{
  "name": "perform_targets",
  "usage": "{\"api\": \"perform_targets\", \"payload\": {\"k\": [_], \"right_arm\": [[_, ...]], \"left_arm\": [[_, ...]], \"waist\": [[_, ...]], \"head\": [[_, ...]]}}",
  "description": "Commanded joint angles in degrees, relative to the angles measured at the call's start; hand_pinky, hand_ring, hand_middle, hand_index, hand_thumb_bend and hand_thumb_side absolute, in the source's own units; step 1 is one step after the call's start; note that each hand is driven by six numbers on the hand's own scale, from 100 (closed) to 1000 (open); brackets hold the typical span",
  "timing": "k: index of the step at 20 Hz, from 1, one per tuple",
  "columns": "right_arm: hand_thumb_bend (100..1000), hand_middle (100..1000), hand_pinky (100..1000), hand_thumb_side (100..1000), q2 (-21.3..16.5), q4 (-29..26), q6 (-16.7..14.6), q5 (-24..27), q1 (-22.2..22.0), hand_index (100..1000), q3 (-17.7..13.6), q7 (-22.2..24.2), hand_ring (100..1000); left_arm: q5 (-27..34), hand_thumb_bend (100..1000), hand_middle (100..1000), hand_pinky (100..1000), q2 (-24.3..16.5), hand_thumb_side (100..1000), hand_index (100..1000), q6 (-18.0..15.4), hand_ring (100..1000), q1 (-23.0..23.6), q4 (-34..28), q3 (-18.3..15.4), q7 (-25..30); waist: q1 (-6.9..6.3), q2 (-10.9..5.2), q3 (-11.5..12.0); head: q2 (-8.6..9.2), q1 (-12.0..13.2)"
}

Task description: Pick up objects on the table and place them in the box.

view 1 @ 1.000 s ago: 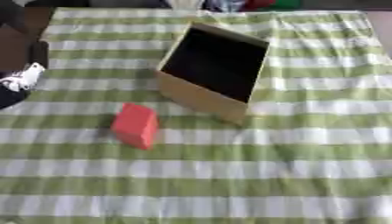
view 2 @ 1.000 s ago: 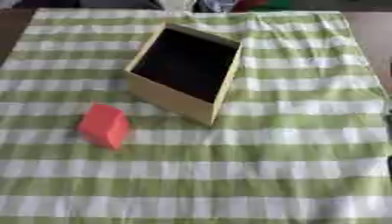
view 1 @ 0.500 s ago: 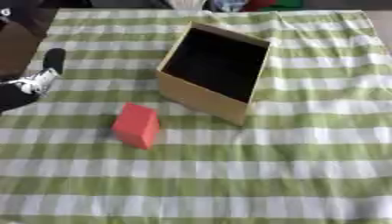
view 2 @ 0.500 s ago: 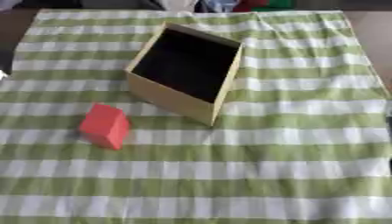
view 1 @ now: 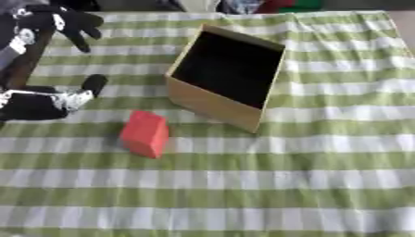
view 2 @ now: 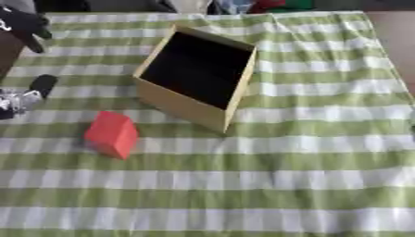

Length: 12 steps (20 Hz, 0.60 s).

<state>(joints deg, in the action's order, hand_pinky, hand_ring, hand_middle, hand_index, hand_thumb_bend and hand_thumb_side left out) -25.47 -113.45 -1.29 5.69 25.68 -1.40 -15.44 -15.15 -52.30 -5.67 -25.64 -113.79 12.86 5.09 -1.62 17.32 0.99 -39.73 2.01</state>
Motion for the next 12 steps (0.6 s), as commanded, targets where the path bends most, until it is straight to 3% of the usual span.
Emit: {"api": "perform_targets", "payload": {"k": [1,2,3,4,10,12], "right_arm": [[100,718,876,577,-1.59,-1.14,-0.05,0.03,0.46,874,-0.29,0.09,728],[100,718,876,577,-1.6,-1.14,-0.05,0.03,0.44,874,-0.3,0.08,728],[100,718,875,578,-1.63,-1.14,-0.05,0.07,0.53,874,-0.14,0.19,728],[100,718,875,579,-1.64,-1.14,-0.02,0.16,0.69,874,0.12,0.41,728],[100,717,876,580,-1.51,-1.14,0.11,0.46,0.88,874,0.48,0.96,727],[100,717,876,580,-1.52,-1.14,0.19,0.49,0.71,874,0.48,0.98,727]], "left_arm": [[0.51,286,671,789,-2.17,154,870,0.95,604,-1.22,-0.8,-0.39,3.13],[0.8,286,671,789,-2.12,154,870,1.02,604,-1.39,-0.8,-0.71,4.14],[0.86,472,741,850,-2.35,148,912,0.95,685,-1.77,-0.8,-0.7,5.09],[0.56,536,752,867,-3.21,100,920,0.93,700,-2.39,-0.8,0.06,6.02],[1.07,676,789,922,-5.37,100,936,3.67,748,-6.21,-0.8,7.82,11.23],[1.16,742,802,933,-4.86,189,942,4.73,765,-7.63,-0.8,10.67,12.99]], "waist": [[0.03,-1.26,0.04],[0.04,-1.27,0.06],[-0.19,-1.24,-0.17],[-0.39,-1.2,-0.52],[-0.68,-1.32,-1.11],[-0.73,-1.4,-0.99]], "head": [[-0.48,0.16],[-0.48,0.14],[-0.48,0.47],[-0.44,0.85],[-0.21,1.61],[-0.22,1.49]]}}
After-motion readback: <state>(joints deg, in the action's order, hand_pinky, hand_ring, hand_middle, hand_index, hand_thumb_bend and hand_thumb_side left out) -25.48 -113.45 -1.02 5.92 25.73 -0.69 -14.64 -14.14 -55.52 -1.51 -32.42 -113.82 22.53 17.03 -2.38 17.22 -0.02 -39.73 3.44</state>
